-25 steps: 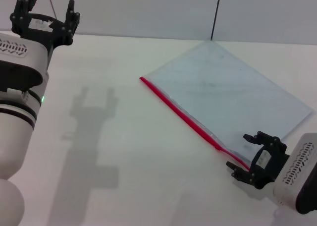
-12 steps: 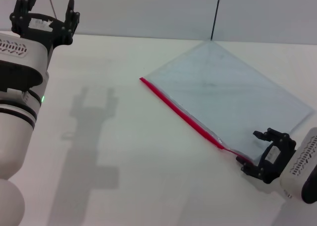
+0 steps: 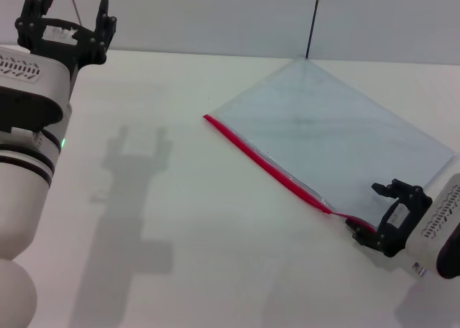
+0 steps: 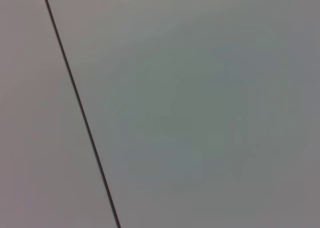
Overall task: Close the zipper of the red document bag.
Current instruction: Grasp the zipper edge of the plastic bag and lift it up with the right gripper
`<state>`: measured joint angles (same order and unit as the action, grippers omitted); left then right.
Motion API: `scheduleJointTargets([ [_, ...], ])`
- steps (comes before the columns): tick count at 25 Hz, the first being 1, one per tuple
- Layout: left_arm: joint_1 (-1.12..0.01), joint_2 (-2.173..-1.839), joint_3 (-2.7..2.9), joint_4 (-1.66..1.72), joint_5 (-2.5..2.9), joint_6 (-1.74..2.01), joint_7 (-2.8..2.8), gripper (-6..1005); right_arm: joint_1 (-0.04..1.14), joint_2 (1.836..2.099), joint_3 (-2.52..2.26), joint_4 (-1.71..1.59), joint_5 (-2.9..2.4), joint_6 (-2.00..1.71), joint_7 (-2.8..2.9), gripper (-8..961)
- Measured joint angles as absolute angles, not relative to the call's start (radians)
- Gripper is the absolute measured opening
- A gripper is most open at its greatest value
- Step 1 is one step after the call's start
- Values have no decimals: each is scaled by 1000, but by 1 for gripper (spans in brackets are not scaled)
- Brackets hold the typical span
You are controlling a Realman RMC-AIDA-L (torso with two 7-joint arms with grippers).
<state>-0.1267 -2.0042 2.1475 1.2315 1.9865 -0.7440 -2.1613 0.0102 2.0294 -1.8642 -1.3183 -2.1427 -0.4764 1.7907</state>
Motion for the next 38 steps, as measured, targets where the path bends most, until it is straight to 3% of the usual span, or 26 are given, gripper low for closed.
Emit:
scheduleJointTargets([
  [10, -128, -2005, 2148, 1230, 1987, -744, -2161, 745, 18, 2029, -1842, -1324, -2149, -475, 1810, 591],
  [26, -129, -2005, 2147, 1231, 1987, -744, -2151, 743, 41, 2029, -1804, -1324, -2169, -477, 1895, 272],
  [38, -130, -2005, 2148, 1232, 1987, -740, -2151, 742, 76, 2029, -1815, -1322, -2380, -502, 2112, 225],
])
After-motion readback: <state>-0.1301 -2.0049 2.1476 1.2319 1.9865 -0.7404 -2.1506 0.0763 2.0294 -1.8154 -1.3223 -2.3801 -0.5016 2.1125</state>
